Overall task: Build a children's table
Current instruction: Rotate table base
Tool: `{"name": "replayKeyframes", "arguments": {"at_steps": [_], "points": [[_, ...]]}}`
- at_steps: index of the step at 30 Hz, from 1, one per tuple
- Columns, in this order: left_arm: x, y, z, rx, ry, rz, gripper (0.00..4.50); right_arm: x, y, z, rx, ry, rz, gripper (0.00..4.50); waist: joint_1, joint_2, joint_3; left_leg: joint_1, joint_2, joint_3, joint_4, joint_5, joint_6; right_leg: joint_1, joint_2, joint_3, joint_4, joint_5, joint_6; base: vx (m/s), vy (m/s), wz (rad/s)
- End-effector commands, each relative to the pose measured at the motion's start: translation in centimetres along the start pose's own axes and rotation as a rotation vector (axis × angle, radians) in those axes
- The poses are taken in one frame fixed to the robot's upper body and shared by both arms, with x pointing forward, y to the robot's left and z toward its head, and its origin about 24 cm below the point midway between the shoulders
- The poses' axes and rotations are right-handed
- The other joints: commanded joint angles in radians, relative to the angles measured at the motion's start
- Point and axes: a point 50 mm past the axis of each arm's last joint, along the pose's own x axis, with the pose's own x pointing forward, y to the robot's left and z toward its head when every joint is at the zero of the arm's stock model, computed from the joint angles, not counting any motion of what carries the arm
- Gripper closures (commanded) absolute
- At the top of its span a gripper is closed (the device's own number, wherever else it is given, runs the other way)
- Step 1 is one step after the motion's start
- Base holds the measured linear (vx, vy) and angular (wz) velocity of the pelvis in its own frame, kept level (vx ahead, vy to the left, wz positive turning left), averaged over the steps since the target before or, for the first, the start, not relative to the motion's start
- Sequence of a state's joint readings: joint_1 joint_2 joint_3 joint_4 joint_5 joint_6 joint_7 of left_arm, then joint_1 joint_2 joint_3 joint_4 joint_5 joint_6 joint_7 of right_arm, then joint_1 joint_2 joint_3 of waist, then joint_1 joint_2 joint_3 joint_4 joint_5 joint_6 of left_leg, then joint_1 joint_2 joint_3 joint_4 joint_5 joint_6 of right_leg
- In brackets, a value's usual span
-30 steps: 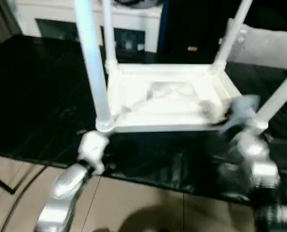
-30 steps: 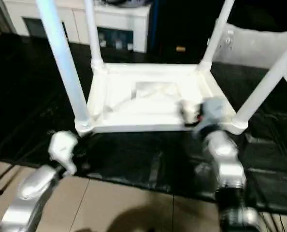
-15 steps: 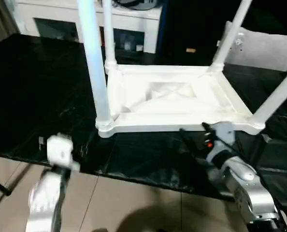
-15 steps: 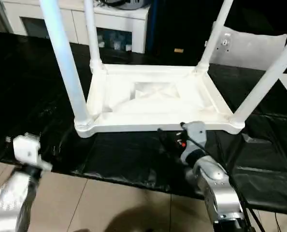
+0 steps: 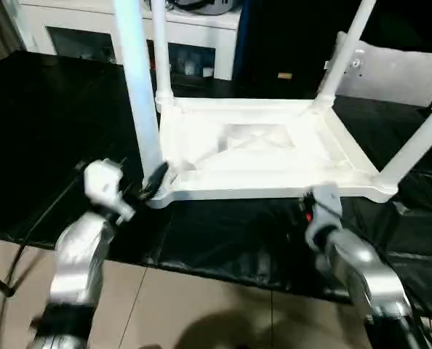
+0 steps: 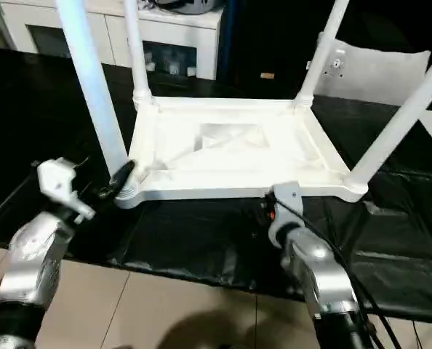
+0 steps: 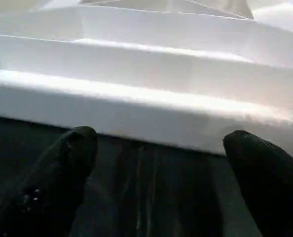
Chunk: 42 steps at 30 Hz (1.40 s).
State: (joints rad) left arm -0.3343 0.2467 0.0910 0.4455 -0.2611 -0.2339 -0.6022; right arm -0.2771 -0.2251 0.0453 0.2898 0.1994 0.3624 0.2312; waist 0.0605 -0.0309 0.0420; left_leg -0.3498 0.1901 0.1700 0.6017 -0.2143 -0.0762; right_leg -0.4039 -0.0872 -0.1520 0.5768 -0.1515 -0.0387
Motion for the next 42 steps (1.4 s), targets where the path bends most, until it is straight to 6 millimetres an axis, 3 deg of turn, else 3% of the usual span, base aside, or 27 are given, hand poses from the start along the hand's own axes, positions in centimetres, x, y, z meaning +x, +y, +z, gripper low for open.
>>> {"name": "replayKeyframes", "arguments": {"at_steps": [1, 3, 9, 11, 13, 15, 17, 23, 30, 32, 37, 42], "points": [[1.0, -0.5, -0.2, -0.062, 0.037, -0.078, 0.19, 0.6, -0.4, -0.1, 0.021, 0.020, -0.018, 0.00, 0.007, 0.012, -0.064, -0.002, 0.041, -0.012, -0.073, -0.124, 0.021, 0.060, -0.078, 0.077, -0.053, -0.209, -0.123, 0.000, 0.000, 0.00], [1.4, -0.9, -0.1, -0.090, 0.045, -0.126, 0.03, 1.0, -0.6, -0.2, 0.030, 0.034, -0.030, 0.00, 0.007, 0.009, -0.061, -0.002, 0.045, -0.012, -0.074, -0.142, 0.019, 0.063, -0.081, 0.076, -0.057, -0.243, -0.130, 0.000, 0.000, 0.00], [1.2, -3.2, 0.3, -0.232, 0.089, -0.382, 0.03, 1.9, -0.4, -0.2, 0.033, 0.046, -0.025, 0.00, 0.010, 0.017, -0.058, 0.005, 0.052, -0.012, -0.080, -0.180, -0.005, 0.059, -0.079, 0.077, -0.057, -0.273, -0.142, 0.000, 0.000, 0.00], [-0.6, -5.9, 0.2, -0.252, 0.196, -0.658, 0.03, 2.5, 0.4, 0.4, 0.025, 0.020, 0.019, 0.00, 0.010, 0.016, -0.060, 0.007, 0.056, -0.014, -0.082, -0.189, -0.012, 0.060, -0.083, 0.079, -0.047, -0.263, -0.152, 0.000, 0.000, 0.00], [-0.8, -6.1, 0.2, -0.256, 0.203, -0.677, 0.03, 2.6, 0.5, 0.4, 0.024, 0.018, 0.024, 0.00, 0.003, 0.017, -0.054, 0.006, 0.052, -0.010, -0.084, -0.204, -0.009, 0.058, -0.078, 0.080, -0.055, -0.285, -0.149, 0.000, 0.000, 0.00], [-1.8, -8.7, 0.3, -0.300, 0.250, -0.845, 0.03, 3.2, 1.5, 0.8, 0.004, 0.001, 0.074, 0.00, -0.003, 0.015, -0.053, 0.000, 0.051, -0.012, -0.084, -0.221, -0.015, 0.065, -0.083, 0.080, -0.058, -0.338, -0.136, 0.000, 0.000, 0.00], [-1.6, -10.0, 0.5, -0.313, 0.248, -0.887, 0.03, 3.6, 2.1, 1.2, -0.020, -0.009, 0.107, 0.00, -0.011, 0.009, -0.050, 0.006, 0.048, -0.012, -0.082, -0.235, -0.012, 0.062, -0.081, 0.079, -0.066, -0.388, -0.122, 0.000, 0.000, 0.00], [-0.5, -11.7, 1.1, -0.325, 0.216, -0.914, 0.03, 4.2, 3.0, 2.0, -0.056, -0.033, 0.160, 0.00, -0.022, 0.003, -0.052, 0.000, 0.044, -0.012, -0.078, -0.206, 0.004, 0.063, -0.077, 0.076, -0.074, -0.427, -0.087, 0.000, 0.000, 0.00], [0.8, -13.0, 1.4, -0.292, 0.197, -0.895, 0.03, 4.3, 2.3, 1.7, -0.073, -0.023, 0.127, 0.00, -0.016, 0.004, -0.061, -0.002, 0.049, -0.008, -0.074, -0.117, 0.025, 0.064, -0.073, 0.081, -0.051, -0.251, -0.146, 0.000, 0.000, 0.00], [1.2, -12.8, 1.3, -0.259, 0.196, -0.860, 0.03, 4.2, 1.7, 1.5, -0.075, -0.022, 0.104, 0.00, -0.013, 0.004, -0.060, -0.003, 0.048, -0.007, -0.073, -0.115, 0.030, 0.066, -0.074, 0.080, -0.050, -0.244, -0.149, 0.000, 0.000, 0.00], [1.5, -12.1, 1.0, -0.192, 0.205, -0.809, 0.03, 3.5, -0.2, 1.2, -0.085, -0.023, 0.058, 0.00, -0.008, 0.010, -0.057, 0.002, 0.046, -0.007, -0.074, -0.157, 0.021, 0.063, -0.073, 0.078, -0.062, -0.319, -0.118, 0.000, 0.000, 0.00], [0.8, -11.1, 0.9, -0.148, 0.240, -0.811, 0.03, 2.2, -1.7, 1.6, -0.112, -0.066, 0.102, 0.00, -0.001, 0.006, -0.058, 0.001, 0.045, -0.007, -0.073, -0.161, 0.030, 0.065, -0.072, 0.076, -0.067, -0.341, -0.090, 0.000, 0.000, 0.00]]}}
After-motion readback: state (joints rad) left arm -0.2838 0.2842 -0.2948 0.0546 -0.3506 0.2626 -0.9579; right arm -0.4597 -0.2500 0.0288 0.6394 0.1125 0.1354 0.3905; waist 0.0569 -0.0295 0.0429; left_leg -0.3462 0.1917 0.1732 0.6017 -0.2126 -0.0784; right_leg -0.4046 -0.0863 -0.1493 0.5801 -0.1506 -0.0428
